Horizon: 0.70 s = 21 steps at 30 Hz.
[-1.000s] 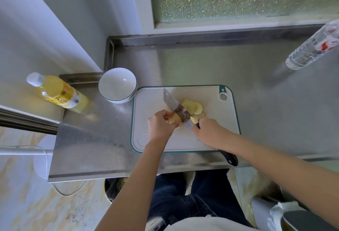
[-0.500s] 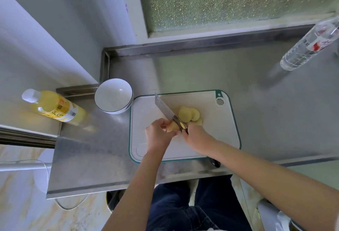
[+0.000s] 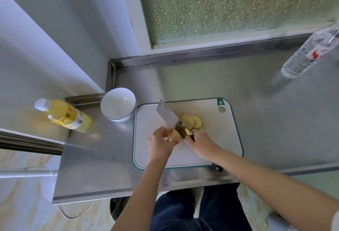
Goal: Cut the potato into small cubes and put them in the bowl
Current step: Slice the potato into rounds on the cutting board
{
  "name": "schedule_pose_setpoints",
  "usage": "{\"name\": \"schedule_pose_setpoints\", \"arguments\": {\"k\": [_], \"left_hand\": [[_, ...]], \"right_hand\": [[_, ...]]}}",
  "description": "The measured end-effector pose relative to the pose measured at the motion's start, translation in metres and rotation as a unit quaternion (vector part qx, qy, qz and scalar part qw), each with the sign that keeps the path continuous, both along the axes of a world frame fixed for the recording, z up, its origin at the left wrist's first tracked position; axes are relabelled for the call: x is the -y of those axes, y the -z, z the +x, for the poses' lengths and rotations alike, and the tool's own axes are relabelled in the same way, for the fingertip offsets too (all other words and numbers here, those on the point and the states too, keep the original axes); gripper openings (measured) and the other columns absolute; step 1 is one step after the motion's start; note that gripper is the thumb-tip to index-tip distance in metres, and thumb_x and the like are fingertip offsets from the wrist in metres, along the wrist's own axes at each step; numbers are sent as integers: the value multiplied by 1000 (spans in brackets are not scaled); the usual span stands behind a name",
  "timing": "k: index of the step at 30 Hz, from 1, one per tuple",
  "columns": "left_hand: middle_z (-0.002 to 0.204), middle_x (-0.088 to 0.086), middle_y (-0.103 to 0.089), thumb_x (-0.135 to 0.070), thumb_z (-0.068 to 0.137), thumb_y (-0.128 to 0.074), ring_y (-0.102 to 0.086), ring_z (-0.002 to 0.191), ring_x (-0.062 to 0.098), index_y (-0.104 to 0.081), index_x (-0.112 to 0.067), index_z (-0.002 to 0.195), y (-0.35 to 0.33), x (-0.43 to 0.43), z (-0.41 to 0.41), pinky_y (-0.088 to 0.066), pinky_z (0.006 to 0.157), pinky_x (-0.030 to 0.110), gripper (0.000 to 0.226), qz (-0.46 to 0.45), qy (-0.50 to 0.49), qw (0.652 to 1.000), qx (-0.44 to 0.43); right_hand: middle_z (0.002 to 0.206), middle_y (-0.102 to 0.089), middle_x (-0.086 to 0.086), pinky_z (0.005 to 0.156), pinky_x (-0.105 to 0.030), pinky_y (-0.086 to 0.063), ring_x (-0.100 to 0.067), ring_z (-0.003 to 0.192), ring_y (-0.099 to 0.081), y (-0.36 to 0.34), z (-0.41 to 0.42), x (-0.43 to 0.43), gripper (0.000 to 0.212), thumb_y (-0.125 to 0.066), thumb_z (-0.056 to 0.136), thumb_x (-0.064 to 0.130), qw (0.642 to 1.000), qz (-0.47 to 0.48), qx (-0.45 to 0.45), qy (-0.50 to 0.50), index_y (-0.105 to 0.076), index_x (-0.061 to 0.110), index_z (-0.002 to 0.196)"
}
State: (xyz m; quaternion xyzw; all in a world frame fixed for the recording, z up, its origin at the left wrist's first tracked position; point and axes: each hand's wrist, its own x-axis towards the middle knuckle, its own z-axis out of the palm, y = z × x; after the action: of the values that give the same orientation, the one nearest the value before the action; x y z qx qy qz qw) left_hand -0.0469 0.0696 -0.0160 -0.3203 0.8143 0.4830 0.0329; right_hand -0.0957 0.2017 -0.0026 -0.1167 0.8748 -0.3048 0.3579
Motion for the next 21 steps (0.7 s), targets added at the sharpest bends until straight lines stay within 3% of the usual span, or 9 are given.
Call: {"name": "schedule_pose_setpoints", "arguments": {"k": [3,7,11,13,16,21], "left_hand": [[82,-7,-64,-14,62,-84,-59,80,10,-67,-14,88,2,0,2,-43,67,13,32,6,-17,1000,-7],[85,-5,-64,-20,63,-84,-59,80,11,-65,-16,89,2,3,0,-39,62,10,33,19,-26,999,-1],[86,-3,-66,-22,62,-84,-61,79,13,-66,-17,90,0,9,-6,-41,69,18,33,34,-36,999,2],[86,-5,-66,-19,62,-84,-61,80,11,-66,-16,90,0,8,-9,-42,65,14,34,30,-39,999,-15],[87,-5,-65,-11,60,-84,-59,82,10,-66,-14,92,2,2,-10,-43,64,9,37,25,-30,999,-35],[82,-6,-64,-10,58,-84,-59,79,9,-66,-14,88,10,-2,-6,-47,71,16,35,22,-52,997,-43]], "right_hand": [[72,-51,-3,62,-25,-27,-23,75,-48,0,-8,-3,25,-41,97,23,1000,26,-11,-9,-42,15,73],[78,-58,-14,65,-26,-30,-30,78,-52,-5,-18,-8,34,-42,97,23,999,47,-23,16,-38,16,64],[86,-58,-18,65,-26,-32,-31,80,-53,-12,-24,-9,19,-42,97,22,998,44,-28,24,-45,10,82],[75,-54,-9,58,-29,-31,-27,73,-50,-12,-24,-10,17,-44,94,22,998,29,-25,42,-44,13,80],[60,-41,4,47,-21,-26,-13,53,-38,-17,-20,-15,26,-46,91,22,997,-9,-7,70,-37,22,66],[61,-41,4,48,-22,-27,-10,53,-37,-23,-7,-21,28,-47,92,25,997,-23,-14,68,-37,22,66]]}}
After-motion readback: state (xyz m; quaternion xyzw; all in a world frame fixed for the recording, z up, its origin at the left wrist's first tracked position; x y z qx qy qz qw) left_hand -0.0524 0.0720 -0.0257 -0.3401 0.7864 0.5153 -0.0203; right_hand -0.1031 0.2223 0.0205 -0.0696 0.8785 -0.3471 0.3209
